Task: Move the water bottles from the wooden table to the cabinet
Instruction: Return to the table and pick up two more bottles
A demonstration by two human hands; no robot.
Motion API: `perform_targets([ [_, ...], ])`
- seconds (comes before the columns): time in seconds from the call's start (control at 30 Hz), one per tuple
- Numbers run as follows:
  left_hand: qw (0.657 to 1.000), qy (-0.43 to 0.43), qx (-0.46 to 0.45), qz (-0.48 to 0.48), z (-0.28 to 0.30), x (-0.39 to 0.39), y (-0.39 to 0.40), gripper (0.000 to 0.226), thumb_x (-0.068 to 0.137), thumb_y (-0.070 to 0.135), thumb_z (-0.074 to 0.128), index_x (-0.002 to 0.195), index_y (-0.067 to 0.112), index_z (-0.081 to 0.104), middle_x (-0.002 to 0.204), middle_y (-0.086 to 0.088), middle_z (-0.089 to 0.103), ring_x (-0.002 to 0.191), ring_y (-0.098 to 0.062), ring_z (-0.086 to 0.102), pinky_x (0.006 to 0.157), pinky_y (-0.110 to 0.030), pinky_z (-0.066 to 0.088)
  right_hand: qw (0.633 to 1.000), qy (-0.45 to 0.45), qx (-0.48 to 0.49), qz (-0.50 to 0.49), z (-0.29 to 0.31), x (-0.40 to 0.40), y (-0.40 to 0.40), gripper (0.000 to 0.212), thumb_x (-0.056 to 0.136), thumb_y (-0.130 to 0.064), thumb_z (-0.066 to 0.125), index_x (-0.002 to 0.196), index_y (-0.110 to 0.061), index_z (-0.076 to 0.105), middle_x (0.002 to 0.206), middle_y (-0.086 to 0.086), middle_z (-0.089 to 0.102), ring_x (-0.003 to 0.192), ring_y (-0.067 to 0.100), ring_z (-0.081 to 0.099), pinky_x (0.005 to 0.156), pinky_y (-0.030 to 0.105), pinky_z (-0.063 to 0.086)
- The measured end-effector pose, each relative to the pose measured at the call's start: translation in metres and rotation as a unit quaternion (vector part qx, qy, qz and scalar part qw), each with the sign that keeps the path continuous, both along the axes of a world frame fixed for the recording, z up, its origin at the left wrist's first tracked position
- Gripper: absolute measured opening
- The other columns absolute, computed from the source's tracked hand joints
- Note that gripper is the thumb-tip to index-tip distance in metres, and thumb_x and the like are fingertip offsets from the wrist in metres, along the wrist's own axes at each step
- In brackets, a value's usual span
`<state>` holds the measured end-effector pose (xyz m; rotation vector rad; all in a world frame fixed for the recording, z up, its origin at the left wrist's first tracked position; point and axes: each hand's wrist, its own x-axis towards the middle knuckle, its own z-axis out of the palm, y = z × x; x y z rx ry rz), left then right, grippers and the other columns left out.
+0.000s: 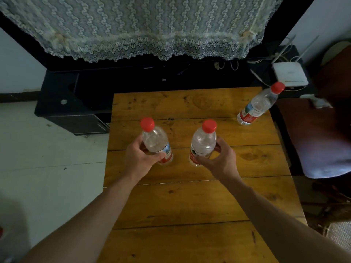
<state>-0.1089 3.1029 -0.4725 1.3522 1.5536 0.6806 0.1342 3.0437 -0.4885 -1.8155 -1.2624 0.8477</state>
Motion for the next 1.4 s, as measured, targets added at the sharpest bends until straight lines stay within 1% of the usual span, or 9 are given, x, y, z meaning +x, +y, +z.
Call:
perform_targets([
  [0.17,0.999,-0.021,0.026,-0.012,0.061,-0.002,0.002,0.061,0.066,0.011,0.09,0.12,0.014,0.061,0.107,0.007,0.068,0.099,-0.009,0.066,0.07,-0.014,0.055,1.0,0.012,0.009,-0.009,0.052,0.005,-0.006,0.065,0.059,-0.035,0.092,0.112,-0.03,0.056,0.107,-0.016,0.066,0.101,0.0,0.062,0.088,0.027,0.054],
  [0.3,0.998,-0.016,0.058,-0.028,0.114,-0.006,0.003,0.066,0.066,0.015,0.092,0.123,0.016,0.06,0.111,0.005,0.068,0.102,-0.012,0.067,0.082,-0.032,0.06,1.0,-0.001,0.021,-0.009,0.103,0.007,-0.012,0.062,0.06,-0.04,0.089,0.114,-0.024,0.061,0.105,-0.013,0.068,0.096,0.002,0.064,0.081,0.024,0.056],
  [0.37,0.997,-0.015,0.066,-0.036,0.142,-0.009,0.002,0.07,0.06,0.03,0.094,0.122,0.023,0.061,0.11,0.008,0.07,0.103,-0.011,0.068,0.084,-0.041,0.061,0.999,-0.008,0.035,-0.012,0.13,0.007,-0.016,0.057,0.062,-0.038,0.088,0.112,-0.024,0.063,0.101,-0.013,0.069,0.092,0.002,0.065,0.077,0.022,0.057],
  [0.43,0.996,-0.016,0.08,-0.046,0.17,-0.01,0.0,0.073,0.053,0.046,0.09,0.119,0.029,0.062,0.111,0.009,0.07,0.104,-0.01,0.068,0.084,-0.044,0.061,0.999,-0.006,0.042,-0.018,0.157,0.006,-0.02,0.06,0.063,-0.034,0.089,0.115,-0.022,0.061,0.101,-0.014,0.068,0.092,-0.001,0.065,0.076,0.018,0.056],
  [0.57,0.99,-0.013,0.125,-0.065,0.219,-0.006,-0.011,0.072,0.052,0.049,0.087,0.117,0.033,0.062,0.107,0.014,0.069,0.098,-0.007,0.068,0.081,-0.043,0.061,0.997,-0.011,0.067,-0.032,0.209,0.005,-0.029,0.063,0.063,-0.034,0.089,0.116,-0.02,0.059,0.1,-0.013,0.068,0.092,-0.001,0.065,0.075,0.017,0.055],
  [0.77,0.986,-0.031,0.143,-0.074,0.265,-0.002,-0.033,0.061,0.06,0.025,0.093,0.112,0.026,0.062,0.102,0.011,0.069,0.092,-0.005,0.068,0.081,-0.037,0.061,0.994,-0.027,0.1,-0.045,0.272,0.001,-0.058,0.061,0.062,-0.031,0.09,0.114,-0.029,0.056,0.099,-0.018,0.066,0.094,0.0,0.064,0.076,0.017,0.052],
  [0.97,0.984,-0.048,0.155,-0.075,0.288,0.0,-0.061,0.056,0.062,0.014,0.093,0.108,0.021,0.062,0.099,0.009,0.068,0.089,-0.006,0.067,0.076,-0.028,0.059,0.992,-0.05,0.096,-0.06,0.298,0.0,-0.098,0.063,0.06,-0.032,0.09,0.114,-0.024,0.059,0.1,-0.013,0.068,0.094,0.002,0.064,0.075,0.019,0.052],
  [1.17,0.983,-0.042,0.175,-0.047,0.314,0.0,-0.091,0.051,0.066,0.012,0.091,0.105,0.02,0.059,0.094,0.011,0.064,0.081,-0.001,0.062,0.063,-0.012,0.047,0.993,-0.033,0.107,-0.042,0.318,0.006,-0.12,0.067,0.063,-0.026,0.091,0.121,-0.022,0.059,0.104,-0.011,0.069,0.094,-0.001,0.065,0.074,0.015,0.054],
  [1.4,0.981,0.0,0.194,0.004,0.334,0.017,-0.122,0.054,0.063,0.013,0.093,0.106,0.018,0.061,0.095,0.009,0.066,0.083,-0.002,0.063,0.065,-0.017,0.047,0.991,-0.013,0.129,-0.011,0.332,0.04,-0.127,0.064,0.062,-0.032,0.09,0.117,-0.021,0.059,0.104,-0.008,0.069,0.094,0.004,0.067,0.077,0.021,0.056],
])
